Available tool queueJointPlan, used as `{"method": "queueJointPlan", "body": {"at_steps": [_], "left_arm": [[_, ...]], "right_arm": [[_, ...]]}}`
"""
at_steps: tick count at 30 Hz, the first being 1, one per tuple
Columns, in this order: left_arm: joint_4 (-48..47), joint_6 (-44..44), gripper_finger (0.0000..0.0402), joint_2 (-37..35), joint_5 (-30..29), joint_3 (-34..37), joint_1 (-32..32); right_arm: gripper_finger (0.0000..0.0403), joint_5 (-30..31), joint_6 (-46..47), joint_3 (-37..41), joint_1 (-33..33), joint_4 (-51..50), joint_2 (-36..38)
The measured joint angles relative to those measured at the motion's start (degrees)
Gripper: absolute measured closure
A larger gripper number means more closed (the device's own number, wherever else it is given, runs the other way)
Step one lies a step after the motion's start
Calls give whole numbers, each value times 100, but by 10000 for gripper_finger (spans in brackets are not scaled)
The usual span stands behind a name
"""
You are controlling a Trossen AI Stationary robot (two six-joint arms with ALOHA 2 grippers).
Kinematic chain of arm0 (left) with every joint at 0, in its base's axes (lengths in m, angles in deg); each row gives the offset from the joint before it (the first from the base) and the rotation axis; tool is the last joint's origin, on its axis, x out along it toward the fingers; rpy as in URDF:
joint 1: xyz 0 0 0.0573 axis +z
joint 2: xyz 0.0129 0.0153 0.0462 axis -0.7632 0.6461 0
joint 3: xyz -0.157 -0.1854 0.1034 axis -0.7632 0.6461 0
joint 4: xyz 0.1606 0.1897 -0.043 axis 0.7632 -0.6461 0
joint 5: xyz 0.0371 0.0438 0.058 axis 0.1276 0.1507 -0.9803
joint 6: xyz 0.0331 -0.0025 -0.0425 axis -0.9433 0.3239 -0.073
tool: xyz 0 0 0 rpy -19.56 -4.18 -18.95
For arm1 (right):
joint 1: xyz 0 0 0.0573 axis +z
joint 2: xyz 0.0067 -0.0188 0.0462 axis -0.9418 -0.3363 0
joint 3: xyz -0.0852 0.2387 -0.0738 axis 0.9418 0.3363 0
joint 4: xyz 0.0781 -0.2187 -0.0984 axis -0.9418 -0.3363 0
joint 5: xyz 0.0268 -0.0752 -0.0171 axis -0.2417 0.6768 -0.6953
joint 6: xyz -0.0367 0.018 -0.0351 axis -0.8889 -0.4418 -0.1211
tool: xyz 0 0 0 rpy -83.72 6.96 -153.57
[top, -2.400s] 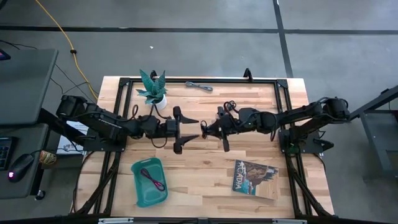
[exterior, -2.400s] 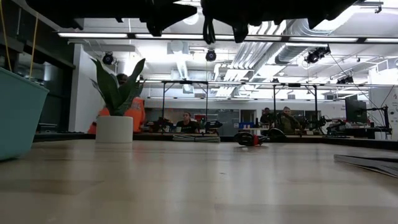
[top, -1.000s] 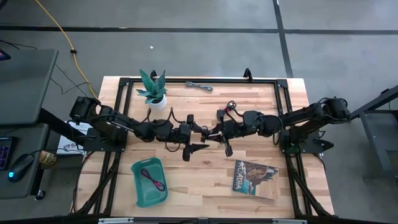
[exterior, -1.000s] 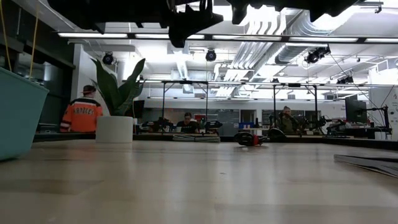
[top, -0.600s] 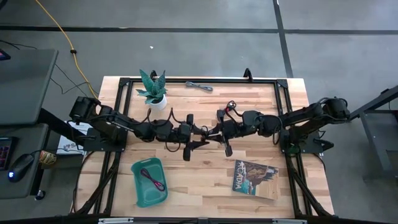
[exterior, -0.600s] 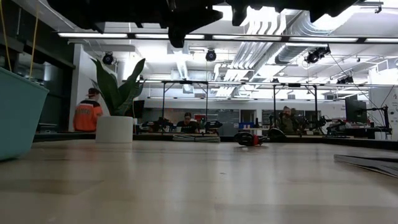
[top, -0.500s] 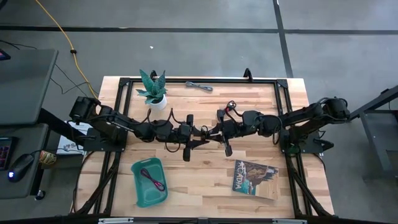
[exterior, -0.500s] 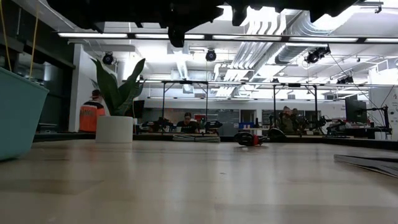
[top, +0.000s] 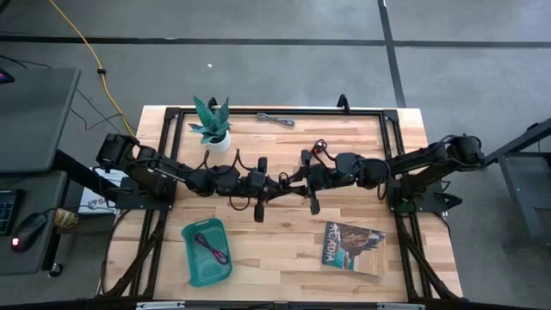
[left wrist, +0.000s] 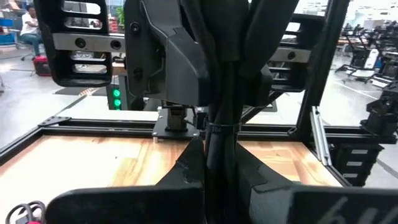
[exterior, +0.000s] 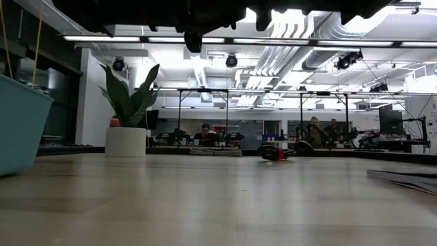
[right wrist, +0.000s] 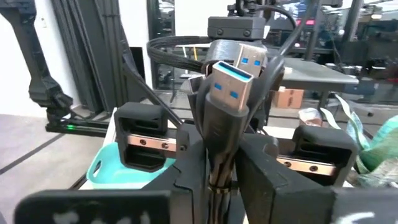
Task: Pick and place USB-C Cables
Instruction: Put the right black USB cable into the green bin
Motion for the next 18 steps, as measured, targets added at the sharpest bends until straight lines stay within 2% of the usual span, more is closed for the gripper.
{"method": "queueJointPlan", "body": {"at_steps": [10,13,18], "left_arm": [[2,-14,397,-4,-26,0,0],[4,-13,398,-4,-49,0,2],[3,-17,398,-7,-134,0,2]], "right_arm": [[318,174,309,0,2,-7,0],[296,395,407,0,4,-9,0],[237,740,488,0,8,-34,0]]}}
